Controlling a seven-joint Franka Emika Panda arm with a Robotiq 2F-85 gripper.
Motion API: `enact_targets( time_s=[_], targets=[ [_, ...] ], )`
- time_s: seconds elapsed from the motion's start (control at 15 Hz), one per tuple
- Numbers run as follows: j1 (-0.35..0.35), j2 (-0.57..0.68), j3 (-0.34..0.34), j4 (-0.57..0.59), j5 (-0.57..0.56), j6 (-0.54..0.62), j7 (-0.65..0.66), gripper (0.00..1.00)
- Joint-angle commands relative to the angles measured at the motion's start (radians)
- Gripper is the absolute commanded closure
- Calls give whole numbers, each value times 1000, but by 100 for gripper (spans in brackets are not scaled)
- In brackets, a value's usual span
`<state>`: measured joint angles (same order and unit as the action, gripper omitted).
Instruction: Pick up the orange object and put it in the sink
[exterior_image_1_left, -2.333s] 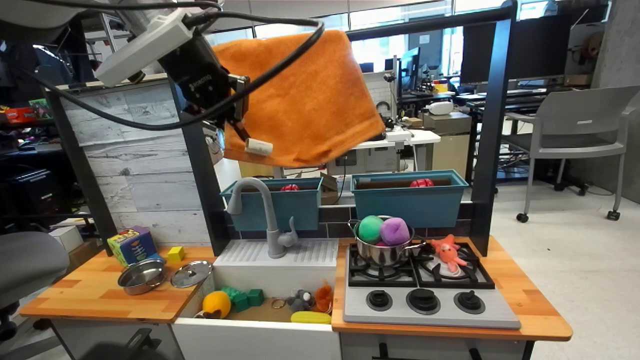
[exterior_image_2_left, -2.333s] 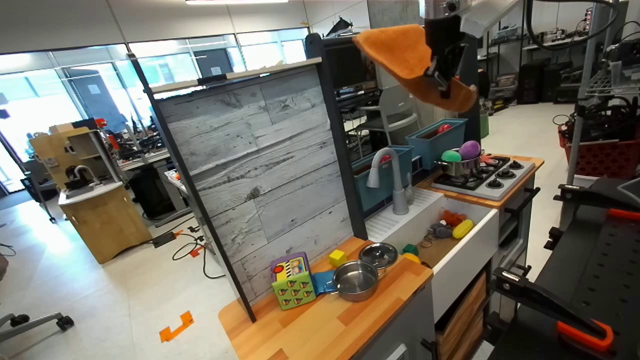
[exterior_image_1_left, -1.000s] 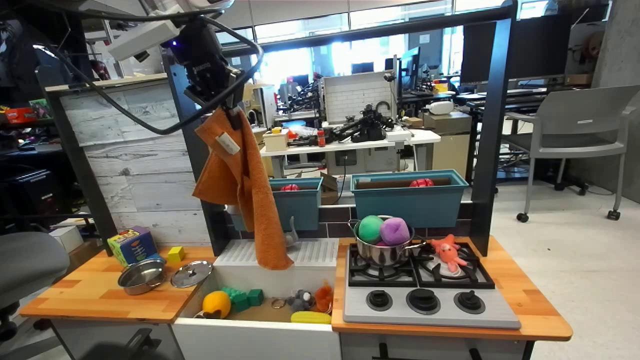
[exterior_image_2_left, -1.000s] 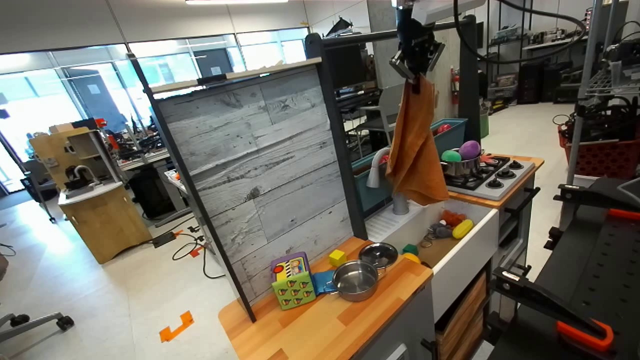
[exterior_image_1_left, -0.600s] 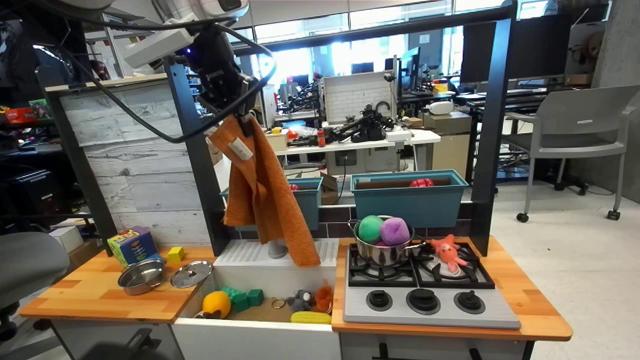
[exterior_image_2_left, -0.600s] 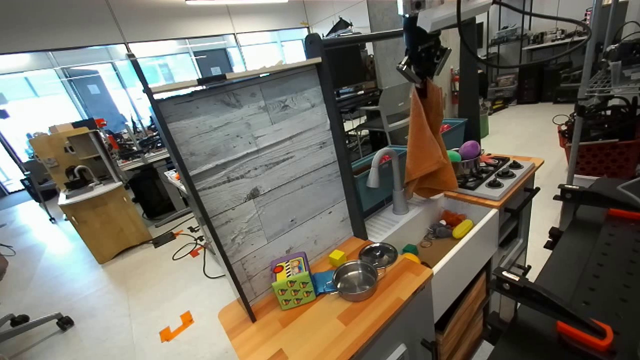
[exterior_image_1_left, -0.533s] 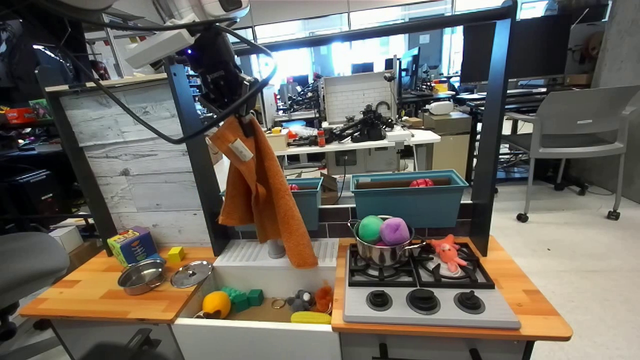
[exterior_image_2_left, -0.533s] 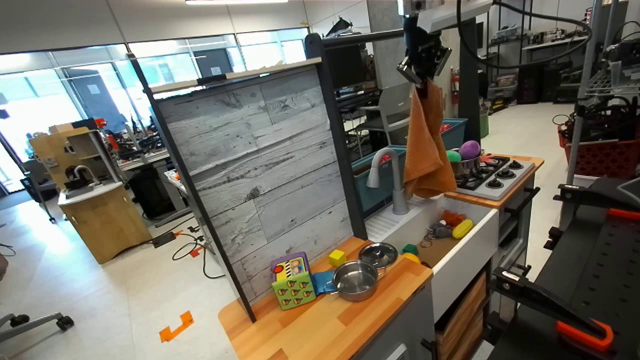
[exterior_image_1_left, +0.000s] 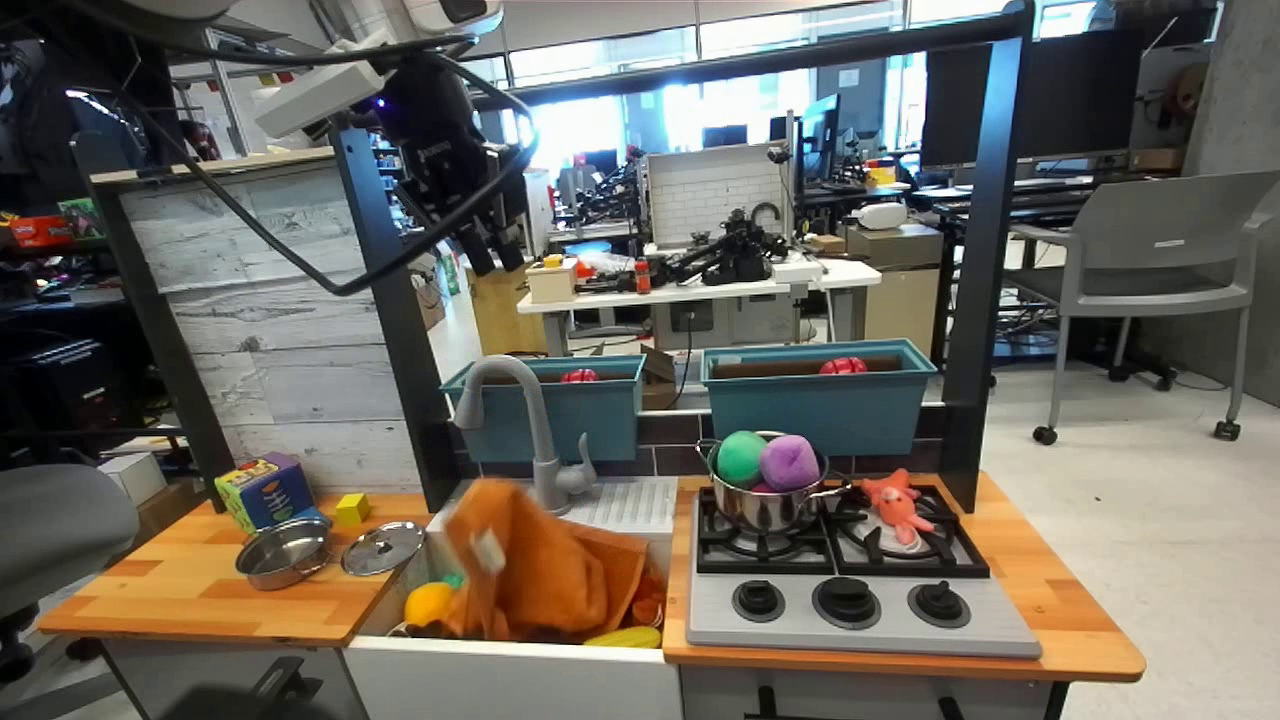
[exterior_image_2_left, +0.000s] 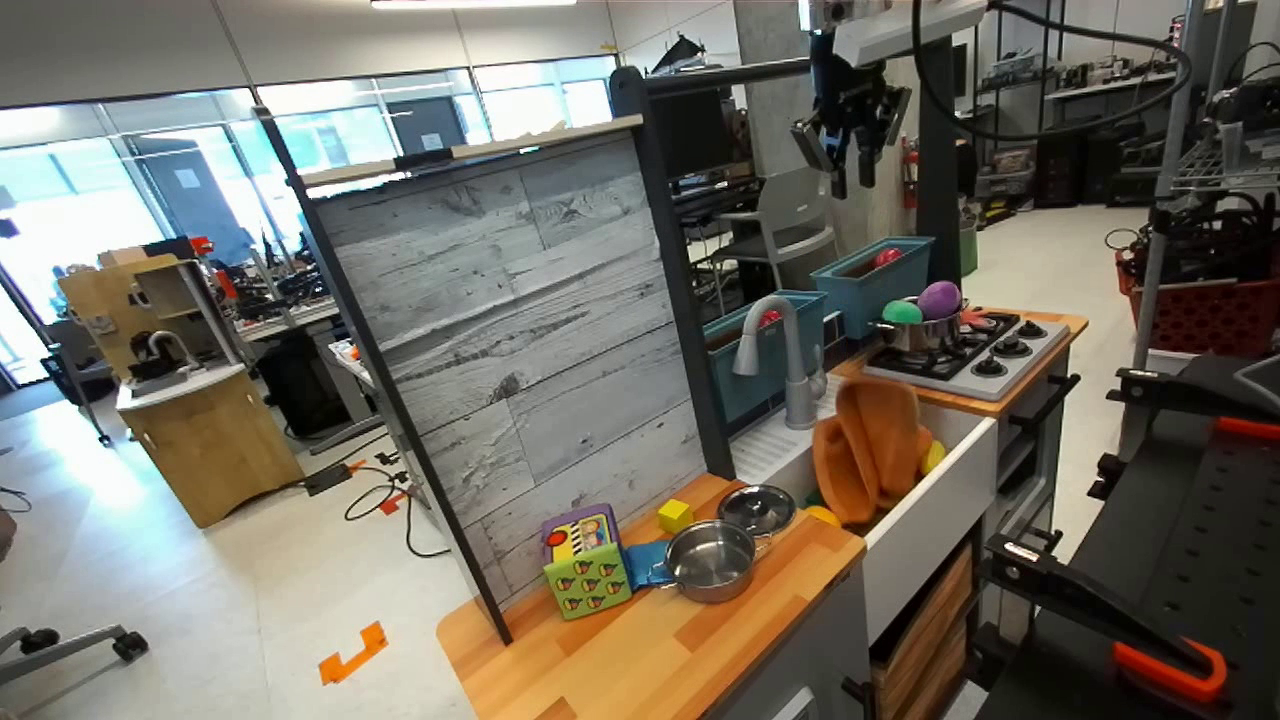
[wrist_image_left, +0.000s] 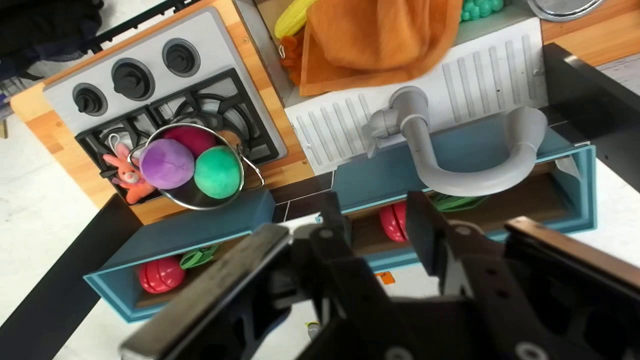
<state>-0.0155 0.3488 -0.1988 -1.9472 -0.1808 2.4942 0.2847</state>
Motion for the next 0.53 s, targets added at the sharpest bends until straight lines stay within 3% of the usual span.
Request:
enact_targets(
  time_s=[0.0, 0.27, 0.47],
  targets=[
    [-4, -16, 5, -3, 1, -19, 15, 29],
    [-5, -34, 10, -16, 7, -19, 9, 1],
    [-7, -9, 10, 0, -2, -3, 4, 2]
  ],
)
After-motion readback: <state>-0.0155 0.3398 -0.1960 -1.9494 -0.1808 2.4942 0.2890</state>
